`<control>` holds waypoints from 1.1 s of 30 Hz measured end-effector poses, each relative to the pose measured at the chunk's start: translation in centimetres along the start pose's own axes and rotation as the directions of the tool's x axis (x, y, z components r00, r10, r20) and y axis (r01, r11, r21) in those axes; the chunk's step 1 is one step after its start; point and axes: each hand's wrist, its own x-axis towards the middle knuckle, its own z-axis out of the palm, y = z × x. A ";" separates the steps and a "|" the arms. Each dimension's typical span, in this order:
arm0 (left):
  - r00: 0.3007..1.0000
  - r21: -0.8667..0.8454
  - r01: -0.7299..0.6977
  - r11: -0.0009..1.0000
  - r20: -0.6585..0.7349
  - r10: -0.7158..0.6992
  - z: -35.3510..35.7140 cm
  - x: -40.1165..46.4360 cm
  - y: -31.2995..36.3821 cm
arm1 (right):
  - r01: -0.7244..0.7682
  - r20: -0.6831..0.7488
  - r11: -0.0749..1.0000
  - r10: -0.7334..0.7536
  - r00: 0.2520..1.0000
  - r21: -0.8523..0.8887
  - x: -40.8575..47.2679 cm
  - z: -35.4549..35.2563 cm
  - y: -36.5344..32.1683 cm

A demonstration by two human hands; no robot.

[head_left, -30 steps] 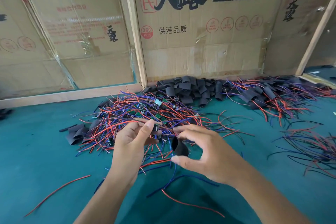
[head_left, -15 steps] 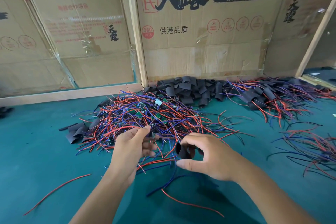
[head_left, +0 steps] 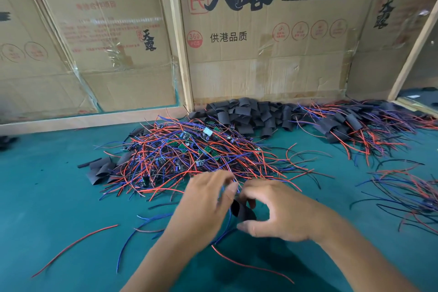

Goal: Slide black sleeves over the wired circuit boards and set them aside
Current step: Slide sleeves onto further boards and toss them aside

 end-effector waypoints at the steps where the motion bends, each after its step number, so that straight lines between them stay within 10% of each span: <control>1: 0.998 -0.063 -0.009 0.998 0.060 0.012 0.4 -0.2 0.0 | 0.003 0.005 1.000 -0.003 1.000 -0.002 0.0 0.0 -0.1; 5: 0.991 -0.235 0.068 0.970 0.128 -0.038 0.2 -0.2 -0.3 | 0.017 0.011 1.000 -0.017 1.000 0.020 -0.2 -0.3 -0.1; 33: 0.997 -0.065 -0.025 0.998 -0.077 0.020 -0.7 0.1 -0.1 | -0.215 -0.326 0.976 0.195 0.925 -0.024 -1.0 -2.2 4.3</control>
